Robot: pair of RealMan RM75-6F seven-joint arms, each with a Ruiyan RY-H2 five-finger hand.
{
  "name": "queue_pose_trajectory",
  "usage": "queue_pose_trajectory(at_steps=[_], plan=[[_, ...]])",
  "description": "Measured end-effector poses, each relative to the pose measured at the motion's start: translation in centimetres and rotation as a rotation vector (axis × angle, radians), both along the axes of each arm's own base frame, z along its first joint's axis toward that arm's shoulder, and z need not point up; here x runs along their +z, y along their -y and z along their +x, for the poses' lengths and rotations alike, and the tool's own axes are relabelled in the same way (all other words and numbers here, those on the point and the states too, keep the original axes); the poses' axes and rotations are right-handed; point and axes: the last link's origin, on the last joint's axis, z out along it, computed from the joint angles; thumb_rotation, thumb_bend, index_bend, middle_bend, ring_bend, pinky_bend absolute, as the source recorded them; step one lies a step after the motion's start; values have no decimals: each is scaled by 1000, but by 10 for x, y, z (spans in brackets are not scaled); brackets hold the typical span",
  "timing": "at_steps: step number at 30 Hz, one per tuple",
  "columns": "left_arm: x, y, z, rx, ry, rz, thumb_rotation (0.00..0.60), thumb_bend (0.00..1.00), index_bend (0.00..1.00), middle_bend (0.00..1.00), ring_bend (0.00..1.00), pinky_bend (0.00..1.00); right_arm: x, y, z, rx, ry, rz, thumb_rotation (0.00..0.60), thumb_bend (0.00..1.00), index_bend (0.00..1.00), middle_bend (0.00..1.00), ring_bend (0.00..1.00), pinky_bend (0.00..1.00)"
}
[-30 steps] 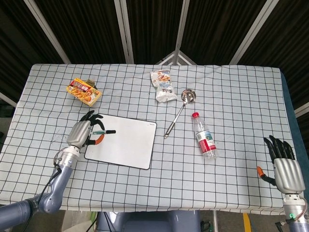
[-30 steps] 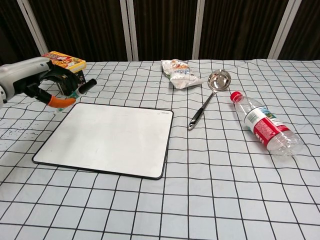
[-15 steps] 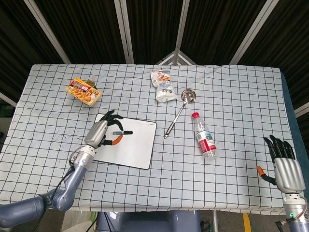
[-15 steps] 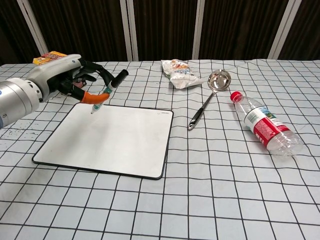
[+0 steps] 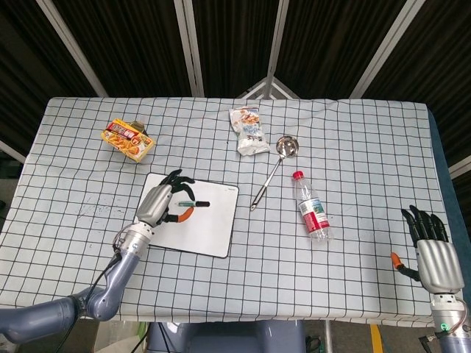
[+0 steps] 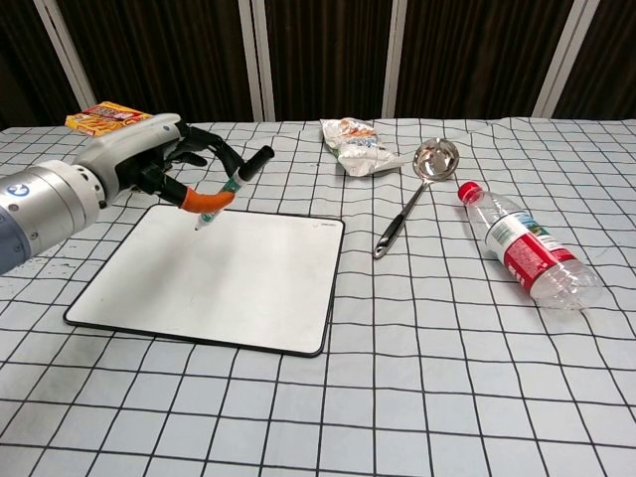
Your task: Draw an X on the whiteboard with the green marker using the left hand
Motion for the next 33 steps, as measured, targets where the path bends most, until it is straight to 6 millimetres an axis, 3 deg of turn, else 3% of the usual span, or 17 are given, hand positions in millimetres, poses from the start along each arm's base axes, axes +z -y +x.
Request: queue_pose_trajectory(at_steps=[33], plan=[[-33, 9, 20, -36, 23, -61, 600, 508, 748, 228, 57, 110, 1, 1, -1, -7, 12, 5, 600, 313, 0, 0, 0, 0]])
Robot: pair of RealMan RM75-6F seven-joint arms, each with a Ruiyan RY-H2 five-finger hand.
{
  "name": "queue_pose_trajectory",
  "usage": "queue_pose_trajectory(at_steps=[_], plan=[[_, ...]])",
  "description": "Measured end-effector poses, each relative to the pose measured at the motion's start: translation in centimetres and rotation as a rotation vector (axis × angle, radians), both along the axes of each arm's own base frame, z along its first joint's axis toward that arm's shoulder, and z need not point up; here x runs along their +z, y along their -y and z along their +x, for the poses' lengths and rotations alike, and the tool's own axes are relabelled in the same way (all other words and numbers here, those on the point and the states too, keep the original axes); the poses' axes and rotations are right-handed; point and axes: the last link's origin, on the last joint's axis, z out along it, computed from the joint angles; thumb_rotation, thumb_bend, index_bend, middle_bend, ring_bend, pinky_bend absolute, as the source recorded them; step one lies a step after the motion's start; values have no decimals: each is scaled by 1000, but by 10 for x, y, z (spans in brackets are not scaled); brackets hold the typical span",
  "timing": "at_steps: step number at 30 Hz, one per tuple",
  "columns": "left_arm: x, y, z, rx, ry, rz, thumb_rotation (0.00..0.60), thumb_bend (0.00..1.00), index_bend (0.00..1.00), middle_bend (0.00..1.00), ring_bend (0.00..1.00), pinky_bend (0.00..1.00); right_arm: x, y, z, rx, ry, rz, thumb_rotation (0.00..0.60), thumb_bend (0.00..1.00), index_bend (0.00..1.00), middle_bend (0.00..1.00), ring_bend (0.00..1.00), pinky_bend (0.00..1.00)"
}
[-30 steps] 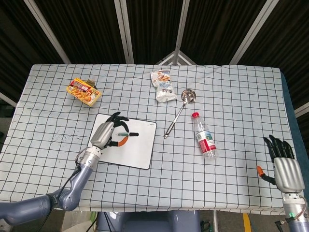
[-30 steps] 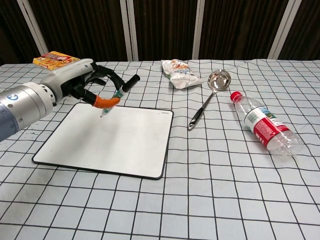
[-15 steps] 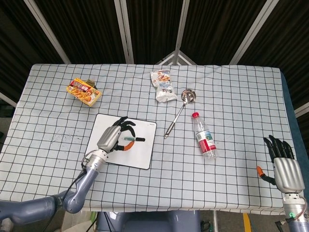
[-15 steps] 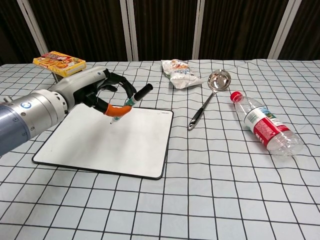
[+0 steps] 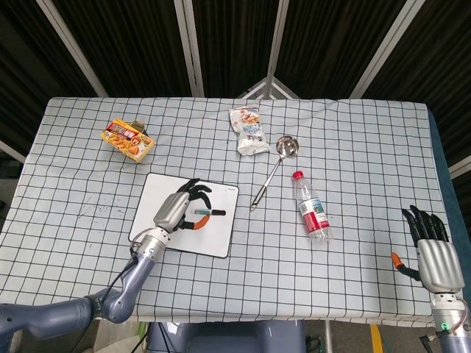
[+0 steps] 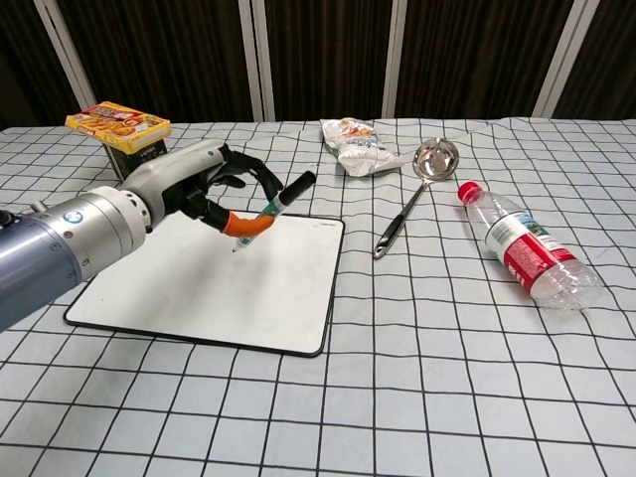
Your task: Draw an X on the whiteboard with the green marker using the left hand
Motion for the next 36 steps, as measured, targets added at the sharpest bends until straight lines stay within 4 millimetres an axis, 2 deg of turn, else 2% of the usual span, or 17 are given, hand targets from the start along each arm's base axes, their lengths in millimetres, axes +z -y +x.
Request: queue_pose_trajectory(at_steps=[8, 23, 30, 36], plan=[[-8, 7, 2, -18, 8, -27, 600, 508, 750, 228, 57, 110, 0, 0, 0, 1, -1, 0, 600, 312, 0, 0, 0, 0], [-20, 5, 0, -23, 18, -60, 600, 508, 754, 228, 57, 110, 0, 0, 0, -5, 1, -1, 600, 312, 0, 0, 0, 0], [-23, 1, -9, -25, 0, -71, 600, 508, 757, 228, 57, 110, 0, 1, -1, -12, 8, -2, 600, 312, 0, 0, 0, 0], [-14, -10, -24, -20, -34, -35, 600, 508, 757, 228, 57, 110, -1, 1, 0, -10, 7, 0, 600, 313, 0, 0, 0, 0]])
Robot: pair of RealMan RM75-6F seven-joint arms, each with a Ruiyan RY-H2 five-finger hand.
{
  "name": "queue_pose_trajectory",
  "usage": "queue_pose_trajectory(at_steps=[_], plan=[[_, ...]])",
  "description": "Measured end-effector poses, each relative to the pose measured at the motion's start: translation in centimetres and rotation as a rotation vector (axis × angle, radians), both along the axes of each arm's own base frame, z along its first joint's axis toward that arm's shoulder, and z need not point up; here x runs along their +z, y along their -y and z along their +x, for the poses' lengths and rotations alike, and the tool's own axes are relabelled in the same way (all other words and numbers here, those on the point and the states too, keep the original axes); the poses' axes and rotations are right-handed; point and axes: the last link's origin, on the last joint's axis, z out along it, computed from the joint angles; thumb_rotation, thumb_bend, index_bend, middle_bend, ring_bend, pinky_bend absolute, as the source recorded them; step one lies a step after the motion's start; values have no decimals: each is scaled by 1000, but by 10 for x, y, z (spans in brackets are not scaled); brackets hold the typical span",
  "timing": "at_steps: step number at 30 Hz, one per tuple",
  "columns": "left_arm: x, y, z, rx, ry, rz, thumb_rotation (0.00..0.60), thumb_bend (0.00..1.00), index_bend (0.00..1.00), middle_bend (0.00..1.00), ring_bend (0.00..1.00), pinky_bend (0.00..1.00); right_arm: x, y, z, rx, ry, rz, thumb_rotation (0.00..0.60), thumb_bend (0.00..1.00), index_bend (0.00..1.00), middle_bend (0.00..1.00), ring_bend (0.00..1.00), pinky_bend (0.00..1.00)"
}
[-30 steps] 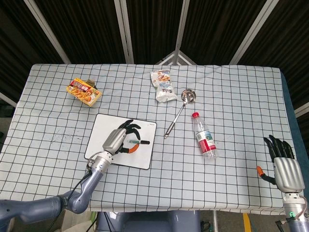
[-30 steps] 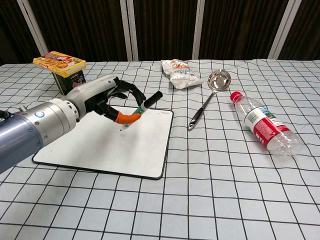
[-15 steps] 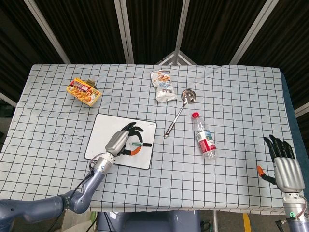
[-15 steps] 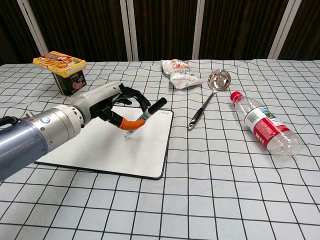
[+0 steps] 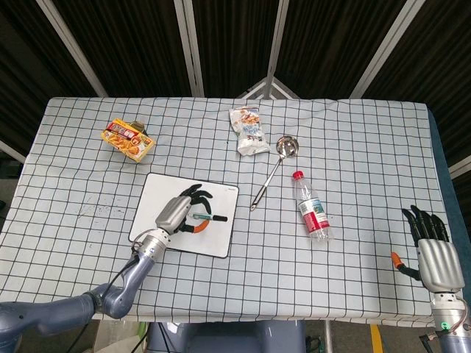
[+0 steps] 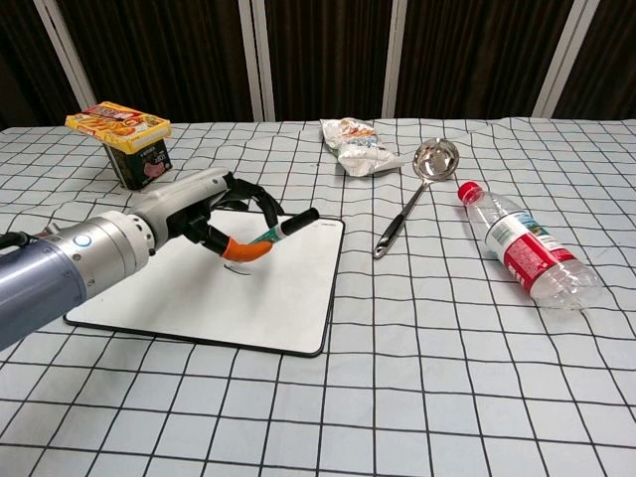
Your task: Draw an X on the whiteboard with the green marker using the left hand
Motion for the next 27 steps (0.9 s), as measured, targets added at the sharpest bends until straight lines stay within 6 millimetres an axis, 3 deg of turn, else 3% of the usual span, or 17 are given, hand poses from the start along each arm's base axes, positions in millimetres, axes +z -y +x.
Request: queue_pose_trajectory(at_steps=[13, 21, 27], plan=[[34, -31, -39, 1, -99, 153, 600, 508, 757, 228, 57, 110, 1, 0, 1, 1, 1, -4, 600, 312, 0, 0, 0, 0], [52, -35, -20, 12, 43, 193, 600, 508, 757, 228, 57, 110, 0, -1, 1, 3, 2, -3, 600, 312, 0, 0, 0, 0], [44, -27, -3, 32, 112, 156, 600, 507, 757, 228, 57, 110, 0, -1, 1, 1, 4, -4, 600, 312, 0, 0, 0, 0]])
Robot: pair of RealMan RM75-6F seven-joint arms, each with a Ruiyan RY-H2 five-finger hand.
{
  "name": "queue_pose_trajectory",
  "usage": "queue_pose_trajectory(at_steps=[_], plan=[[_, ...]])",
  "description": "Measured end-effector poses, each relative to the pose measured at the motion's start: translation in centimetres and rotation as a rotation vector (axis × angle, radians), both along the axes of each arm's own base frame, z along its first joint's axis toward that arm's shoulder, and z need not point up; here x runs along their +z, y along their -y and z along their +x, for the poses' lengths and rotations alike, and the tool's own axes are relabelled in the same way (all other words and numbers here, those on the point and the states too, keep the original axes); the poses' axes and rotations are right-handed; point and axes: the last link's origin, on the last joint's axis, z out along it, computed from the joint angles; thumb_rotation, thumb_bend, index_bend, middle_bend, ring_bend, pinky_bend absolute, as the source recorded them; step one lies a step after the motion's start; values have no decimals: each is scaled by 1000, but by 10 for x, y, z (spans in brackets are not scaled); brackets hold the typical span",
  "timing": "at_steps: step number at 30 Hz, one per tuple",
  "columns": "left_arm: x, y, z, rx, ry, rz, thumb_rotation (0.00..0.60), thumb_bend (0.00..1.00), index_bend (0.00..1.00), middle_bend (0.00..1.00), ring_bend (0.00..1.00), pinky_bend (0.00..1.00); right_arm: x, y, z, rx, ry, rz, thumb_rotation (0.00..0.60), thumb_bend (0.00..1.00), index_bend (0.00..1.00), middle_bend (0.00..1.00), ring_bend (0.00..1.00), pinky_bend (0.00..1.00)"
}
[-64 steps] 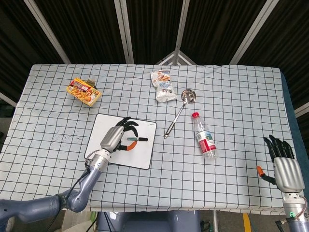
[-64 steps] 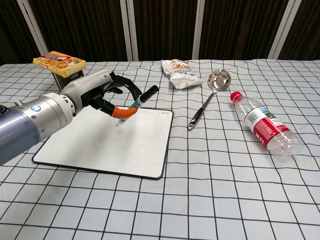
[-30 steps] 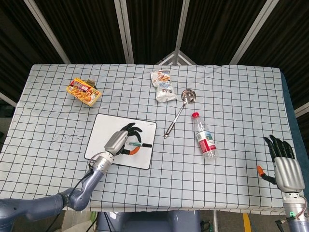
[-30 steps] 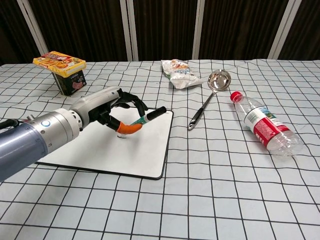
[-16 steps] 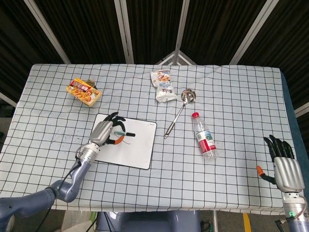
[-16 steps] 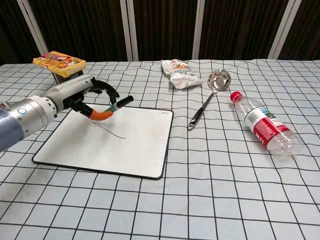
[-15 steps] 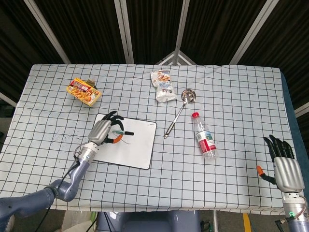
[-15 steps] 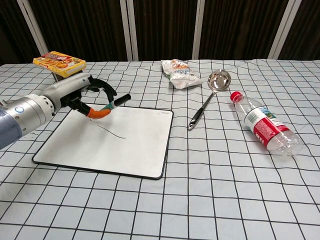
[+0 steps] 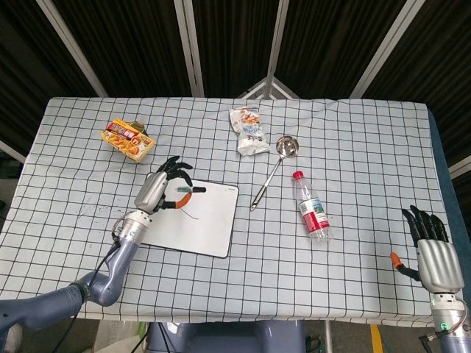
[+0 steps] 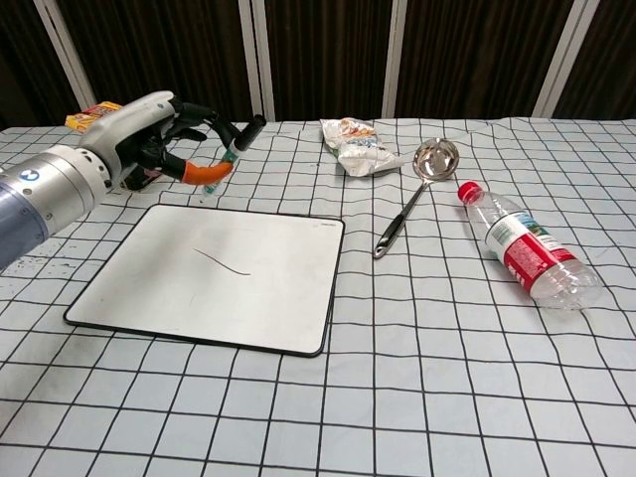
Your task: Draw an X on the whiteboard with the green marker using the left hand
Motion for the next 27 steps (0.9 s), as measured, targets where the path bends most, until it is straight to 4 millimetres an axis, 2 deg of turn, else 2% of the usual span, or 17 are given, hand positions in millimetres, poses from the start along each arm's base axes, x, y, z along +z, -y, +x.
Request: queue_pose_trajectory(at_steps=[12, 27], plan=[[-39, 14, 19, 10, -19, -67, 600, 507, 757, 227, 57, 110, 1, 0, -1, -2, 8, 1, 600, 312, 0, 0, 0, 0], [-50, 19, 19, 11, -56, -83, 600, 508, 760, 226, 57, 110, 1, 0, 0, -2, 11, 2, 600, 311, 0, 0, 0, 0]])
